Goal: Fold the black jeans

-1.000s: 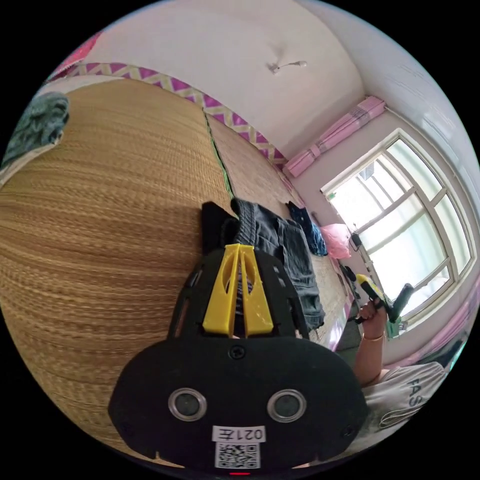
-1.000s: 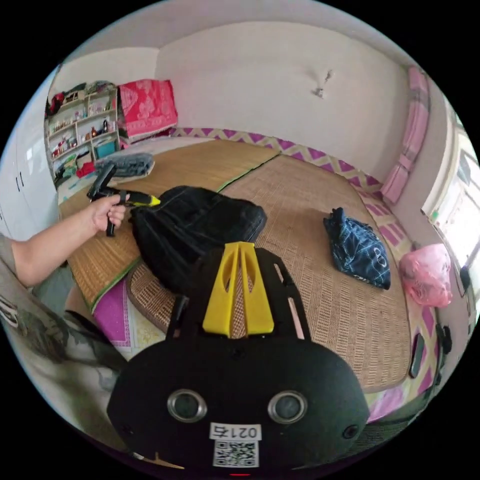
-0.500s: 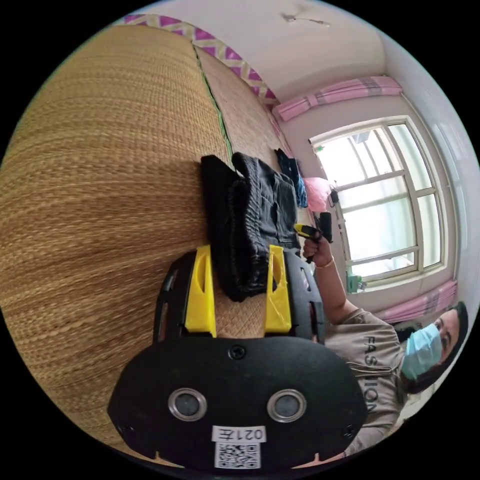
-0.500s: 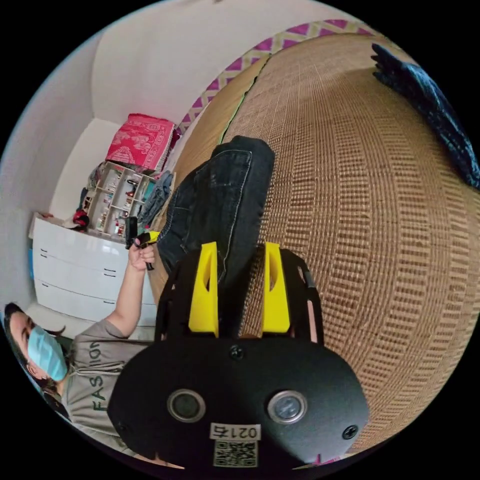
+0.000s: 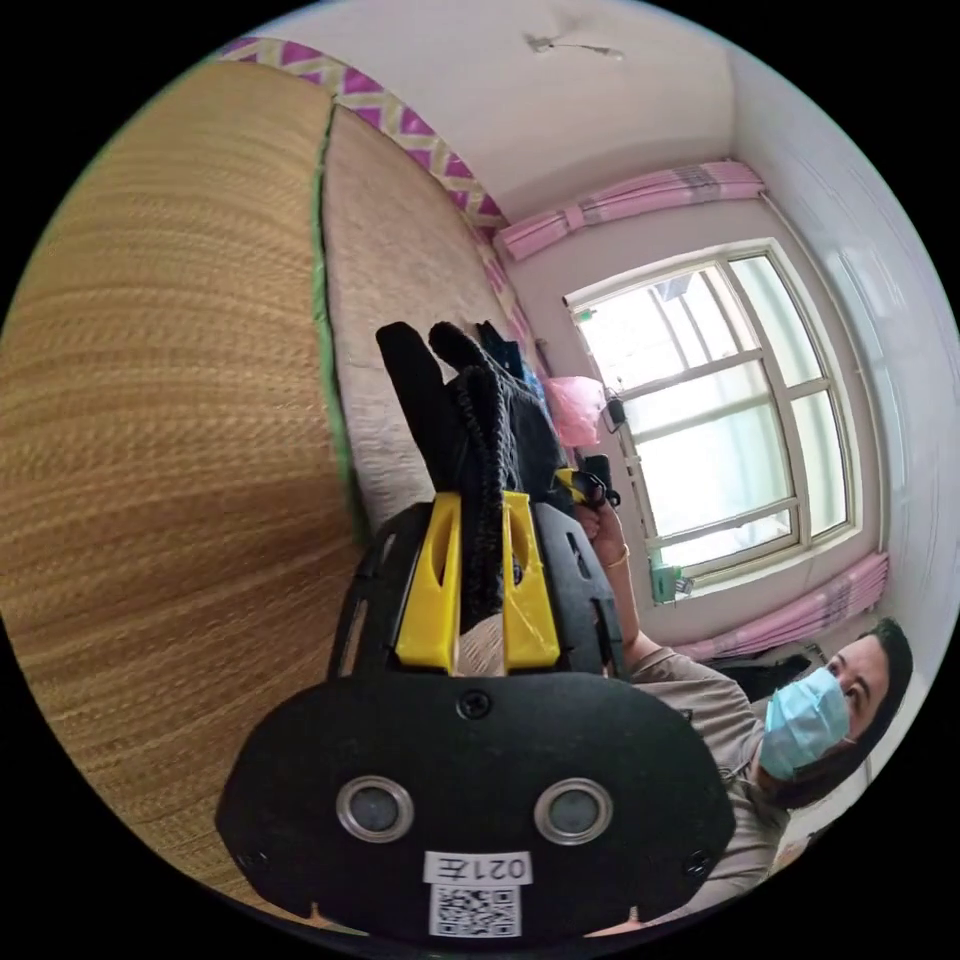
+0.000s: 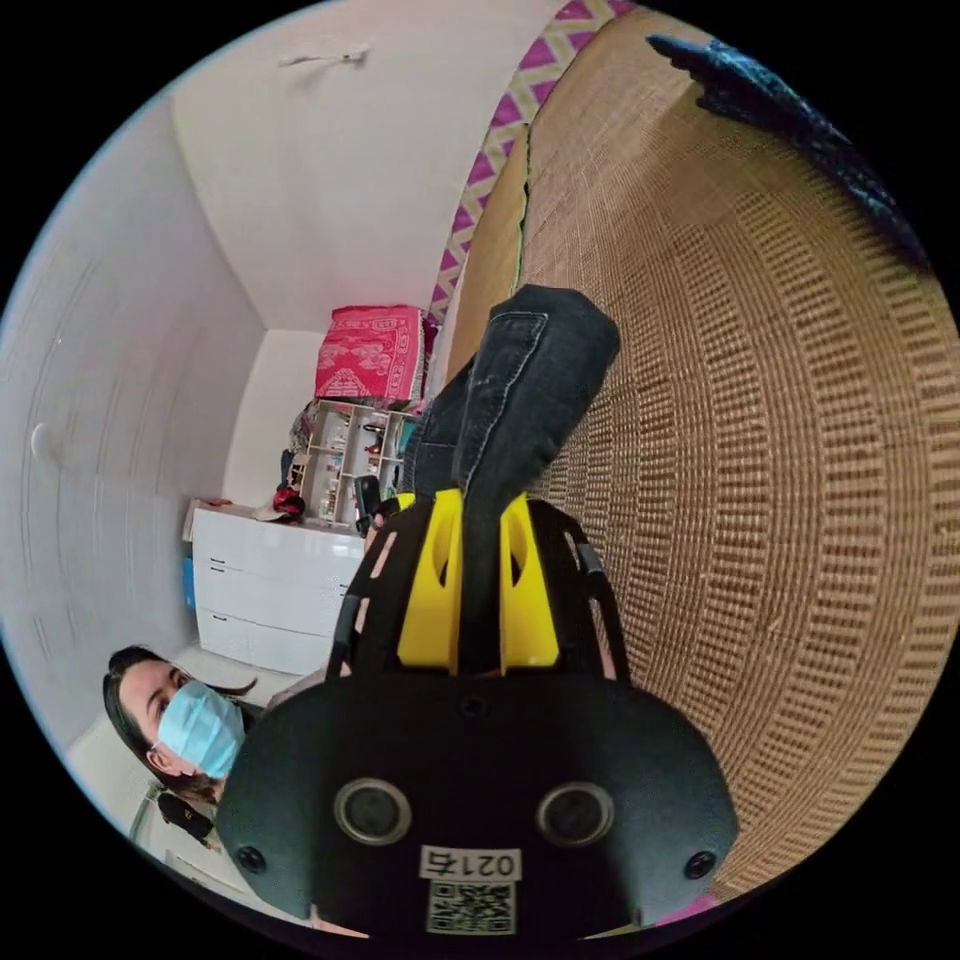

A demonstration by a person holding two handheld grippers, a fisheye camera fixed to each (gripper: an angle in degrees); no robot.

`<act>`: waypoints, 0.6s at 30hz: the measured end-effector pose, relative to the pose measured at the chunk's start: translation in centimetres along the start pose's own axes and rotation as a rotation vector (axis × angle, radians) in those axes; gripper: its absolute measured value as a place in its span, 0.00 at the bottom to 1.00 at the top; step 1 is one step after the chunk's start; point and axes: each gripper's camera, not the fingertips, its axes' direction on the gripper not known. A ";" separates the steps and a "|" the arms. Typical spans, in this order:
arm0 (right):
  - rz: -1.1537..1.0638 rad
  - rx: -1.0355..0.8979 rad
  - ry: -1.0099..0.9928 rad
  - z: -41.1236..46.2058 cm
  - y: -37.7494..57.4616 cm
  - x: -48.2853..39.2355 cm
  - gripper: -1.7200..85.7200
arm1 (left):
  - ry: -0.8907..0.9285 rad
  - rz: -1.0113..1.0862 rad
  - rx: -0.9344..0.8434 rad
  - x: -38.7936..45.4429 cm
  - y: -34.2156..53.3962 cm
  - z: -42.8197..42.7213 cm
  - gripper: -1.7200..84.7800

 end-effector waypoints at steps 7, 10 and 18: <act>-0.017 0.218 0.041 -15.0 -4.5 -4.2 0.10 | 0.072 0.080 -0.017 8.6 -13.0 13.2 0.09; -0.049 0.266 0.135 -21.3 -8.4 -6.0 0.10 | 0.079 0.117 -0.036 11.9 -19.6 20.4 0.09; -0.047 0.509 0.608 -29.1 -14.5 -3.9 0.19 | 0.003 0.004 -0.117 7.8 -25.4 36.8 0.15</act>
